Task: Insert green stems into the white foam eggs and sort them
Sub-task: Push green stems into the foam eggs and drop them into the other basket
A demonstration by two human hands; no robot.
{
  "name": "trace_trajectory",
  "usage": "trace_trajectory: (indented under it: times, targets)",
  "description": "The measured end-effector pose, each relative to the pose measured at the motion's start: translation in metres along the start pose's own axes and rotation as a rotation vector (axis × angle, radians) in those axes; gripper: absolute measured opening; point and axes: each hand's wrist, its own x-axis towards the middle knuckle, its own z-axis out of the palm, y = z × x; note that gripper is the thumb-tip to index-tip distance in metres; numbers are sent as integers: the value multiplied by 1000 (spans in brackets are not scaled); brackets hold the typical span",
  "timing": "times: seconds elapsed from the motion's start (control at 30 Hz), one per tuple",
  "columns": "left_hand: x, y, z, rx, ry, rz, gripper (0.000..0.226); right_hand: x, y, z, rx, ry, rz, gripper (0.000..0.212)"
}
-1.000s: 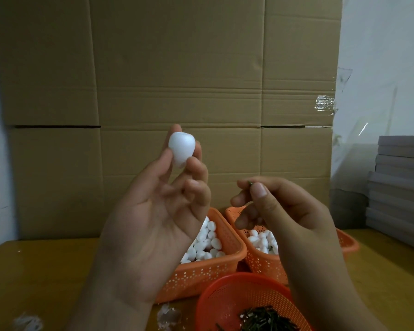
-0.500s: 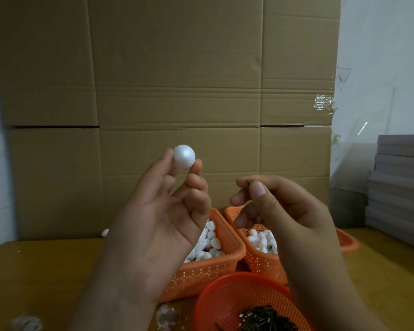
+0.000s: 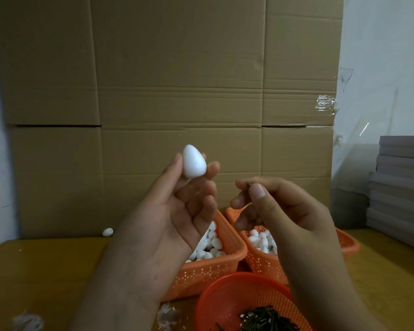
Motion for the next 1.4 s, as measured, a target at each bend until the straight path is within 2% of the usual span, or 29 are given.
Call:
trace_trajectory:
  times: [0.23,0.37,0.5,0.6,0.83,1.0,1.1,1.2,1.3,1.4]
  targets:
    - [2,-6,-3,218,1,107,39,-3,1,0,-52,21,-116,20]
    - [2,-11,-3,302,-35,143,41,-4,3,2,-34,-3,-202,3]
    - [2,-16,-4,315,-77,127,39,-5,4,2,-153,3,-271,21]
    - [4,-19,-6,297,-71,88,41,-8,4,4,-275,-19,-351,26]
    - [4,-24,-4,369,-135,106,39,-11,13,7,-408,32,-423,10]
    - [6,-27,-3,278,-132,44,40,-4,24,4,-509,112,-445,15]
    - [6,-28,-2,242,-121,33,40,-1,27,3,-491,106,-363,16]
    - [7,-29,-1,227,-134,26,44,-1,26,1,-544,111,-378,13]
    - [7,-29,-1,234,-153,28,47,1,25,-1,-547,91,-315,10]
    - [7,-30,0,225,-157,29,45,-2,18,-2,-589,177,-441,10]
